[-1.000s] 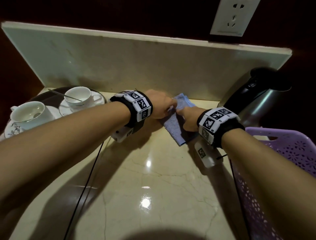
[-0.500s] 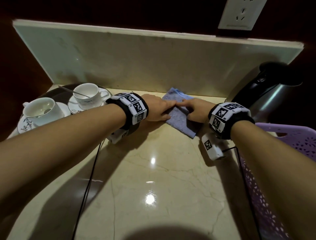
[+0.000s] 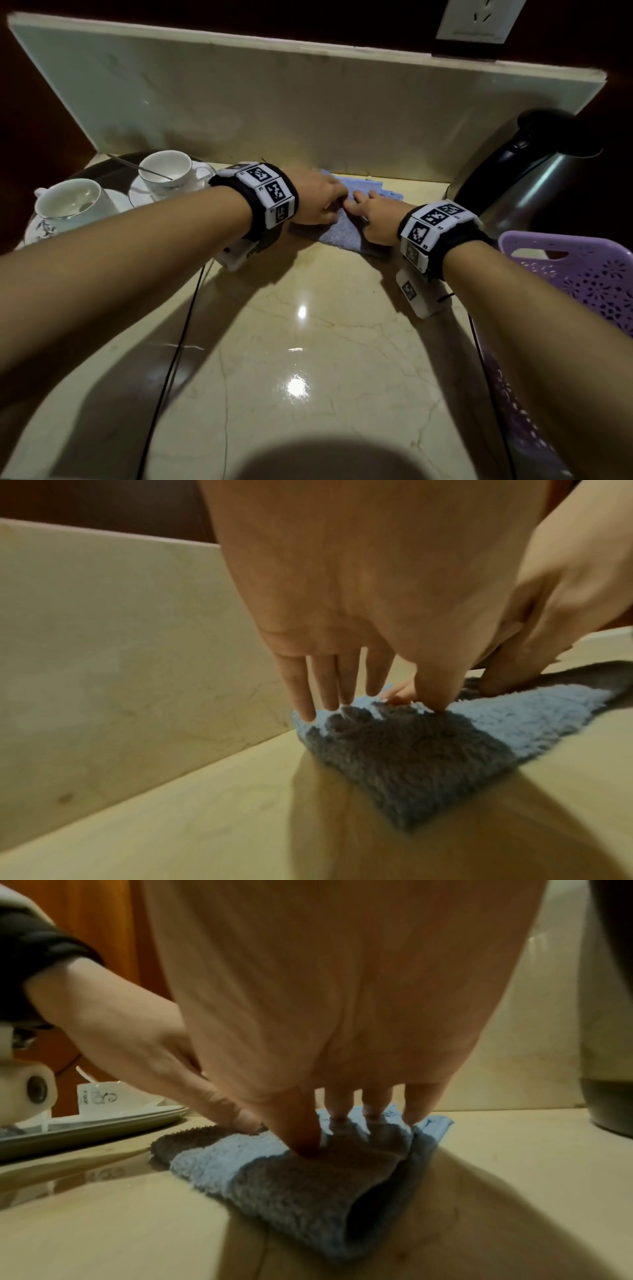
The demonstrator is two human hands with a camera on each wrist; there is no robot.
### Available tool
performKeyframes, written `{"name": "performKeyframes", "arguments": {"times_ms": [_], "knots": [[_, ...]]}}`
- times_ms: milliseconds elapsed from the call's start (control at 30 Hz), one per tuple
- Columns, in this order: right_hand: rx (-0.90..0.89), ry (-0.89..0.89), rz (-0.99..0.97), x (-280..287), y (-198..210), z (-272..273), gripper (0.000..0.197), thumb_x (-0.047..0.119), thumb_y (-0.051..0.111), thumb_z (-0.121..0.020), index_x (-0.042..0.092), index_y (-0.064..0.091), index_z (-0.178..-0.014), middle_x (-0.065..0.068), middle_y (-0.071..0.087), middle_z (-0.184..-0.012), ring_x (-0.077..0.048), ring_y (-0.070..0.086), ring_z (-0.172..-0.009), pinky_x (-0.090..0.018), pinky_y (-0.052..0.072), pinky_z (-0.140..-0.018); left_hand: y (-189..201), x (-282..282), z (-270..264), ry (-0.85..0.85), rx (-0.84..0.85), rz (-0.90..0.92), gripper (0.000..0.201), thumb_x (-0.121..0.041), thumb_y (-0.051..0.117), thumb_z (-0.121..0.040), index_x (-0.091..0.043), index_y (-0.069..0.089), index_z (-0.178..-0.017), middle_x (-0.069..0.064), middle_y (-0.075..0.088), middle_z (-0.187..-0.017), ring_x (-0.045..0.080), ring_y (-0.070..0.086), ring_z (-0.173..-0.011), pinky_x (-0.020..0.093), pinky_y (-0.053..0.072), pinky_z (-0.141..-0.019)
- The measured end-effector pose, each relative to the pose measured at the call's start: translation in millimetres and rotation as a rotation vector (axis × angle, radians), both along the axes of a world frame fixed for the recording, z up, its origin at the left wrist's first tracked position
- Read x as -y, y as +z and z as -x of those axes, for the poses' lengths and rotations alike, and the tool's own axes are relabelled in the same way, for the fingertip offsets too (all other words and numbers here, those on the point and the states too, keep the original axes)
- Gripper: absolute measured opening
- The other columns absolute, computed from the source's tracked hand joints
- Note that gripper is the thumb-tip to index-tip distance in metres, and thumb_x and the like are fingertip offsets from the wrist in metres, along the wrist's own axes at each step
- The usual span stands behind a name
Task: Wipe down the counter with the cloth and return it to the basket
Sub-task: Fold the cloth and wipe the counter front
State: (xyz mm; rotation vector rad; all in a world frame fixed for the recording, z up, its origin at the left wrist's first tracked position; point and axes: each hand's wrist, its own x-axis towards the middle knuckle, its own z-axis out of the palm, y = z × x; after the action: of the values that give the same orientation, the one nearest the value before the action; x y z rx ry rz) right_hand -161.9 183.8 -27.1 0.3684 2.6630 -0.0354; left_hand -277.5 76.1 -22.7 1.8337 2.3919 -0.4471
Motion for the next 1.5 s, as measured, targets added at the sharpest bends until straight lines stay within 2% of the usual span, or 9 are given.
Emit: {"name": "performKeyframes", "arguments": {"times_ms": [67,100,167,333,767,1000,1100,1233,1500], "knots": [[0.008,-0.007,0.006,0.7,-1.3,-0.2,0.069,0.012,0.043,-0.094,0.020,0.013,-0.155,-0.010,0.019,-0.158,-0.035,0.019,-0.144,-0.050,0.028,-0.115,-4.8,4.9,-3.1,0.064,0.067,0.093,0.061,-0.047,0.036,-0.101,-0.022,0.021,-0.154,0.003,0.023,-0.160,0.024,0.033,-0.142,0.040,0.035,-0.107],[0.019,-0.017,0.018,2.0,-1.5,-0.7,0.070,0.012,0.042,-0.095,0.021,0.010,-0.156,-0.008,0.013,-0.161,-0.035,0.014,-0.147,-0.051,0.024,-0.117,-5.5,9.0,-3.8,0.084,0.079,0.106,0.065,-0.048,0.032,-0.102,-0.021,0.010,-0.157,0.001,0.012,-0.163,0.023,0.024,-0.147,0.040,0.030,-0.112],[0.039,-0.034,0.050,5.4,-0.7,-2.5,0.072,0.010,0.040,-0.096,0.025,0.003,-0.157,-0.005,0.001,-0.164,-0.033,0.002,-0.150,-0.053,0.015,-0.120,-4.3,17.3,-3.9,0.084,0.099,0.103,0.069,-0.049,0.031,-0.102,-0.019,0.003,-0.157,0.001,0.005,-0.164,0.022,0.019,-0.148,0.039,0.025,-0.115],[0.049,-0.033,0.082,17.6,2.4,-8.3,0.073,0.008,0.036,-0.098,0.028,-0.003,-0.156,-0.003,-0.008,-0.164,-0.030,-0.006,-0.151,-0.051,0.008,-0.121,-1.1,35.5,-7.1,0.094,0.128,0.110,0.070,-0.050,0.031,-0.102,-0.019,0.001,-0.157,0.000,0.002,-0.164,0.021,0.017,-0.149,0.035,0.022,-0.116],[0.023,0.003,0.075,55.0,-2.2,-23.7,0.074,0.005,0.037,-0.098,0.027,-0.002,-0.157,-0.004,-0.005,-0.165,-0.030,-0.003,-0.151,-0.050,0.017,-0.120,-8.3,80.1,-27.9,0.149,0.139,0.107,0.072,-0.054,0.029,-0.101,-0.020,-0.002,-0.157,-0.003,-0.003,-0.164,0.021,0.016,-0.149,0.037,0.024,-0.115],[0.035,-0.011,0.093,68.0,-1.5,-31.5,0.076,0.004,0.037,-0.097,0.028,-0.003,-0.156,-0.003,-0.007,-0.165,-0.029,-0.006,-0.151,-0.049,0.016,-0.120,-11.1,91.9,-34.8,0.131,0.116,0.110,0.073,-0.053,0.029,-0.101,-0.017,0.000,-0.157,0.003,0.003,-0.164,0.026,0.016,-0.149,0.039,0.017,-0.121],[0.022,-0.012,0.092,70.8,-3.2,-33.7,0.076,0.004,0.038,-0.097,0.028,-0.003,-0.156,-0.003,-0.006,-0.165,-0.029,-0.005,-0.151,-0.049,0.017,-0.120,-13.0,94.9,-36.6,0.107,0.098,0.099,0.072,-0.052,0.028,-0.101,-0.015,0.002,-0.157,0.006,0.007,-0.163,0.025,0.013,-0.149,0.038,0.011,-0.122],[0.008,-0.008,0.097,73.7,-5.2,-36.5,0.076,0.004,0.039,-0.097,0.028,-0.002,-0.156,-0.003,-0.006,-0.165,-0.028,-0.005,-0.151,-0.048,0.016,-0.121,-12.2,100.2,-40.3,0.116,0.092,0.100,0.072,-0.052,0.027,-0.102,-0.015,0.001,-0.157,0.006,0.005,-0.164,0.023,0.010,-0.150,0.037,0.007,-0.122],[-0.004,-0.011,0.118,82.1,-4.4,-45.8,0.077,0.002,0.038,-0.097,0.029,-0.003,-0.156,-0.003,-0.007,-0.165,-0.027,-0.006,-0.151,-0.047,0.013,-0.121,-9.1,110.8,-53.5,0.152,0.136,0.100,0.071,-0.049,0.028,-0.103,-0.015,-0.002,-0.157,0.008,0.000,-0.164,0.026,0.009,-0.150,0.035,0.008,-0.120]]}}
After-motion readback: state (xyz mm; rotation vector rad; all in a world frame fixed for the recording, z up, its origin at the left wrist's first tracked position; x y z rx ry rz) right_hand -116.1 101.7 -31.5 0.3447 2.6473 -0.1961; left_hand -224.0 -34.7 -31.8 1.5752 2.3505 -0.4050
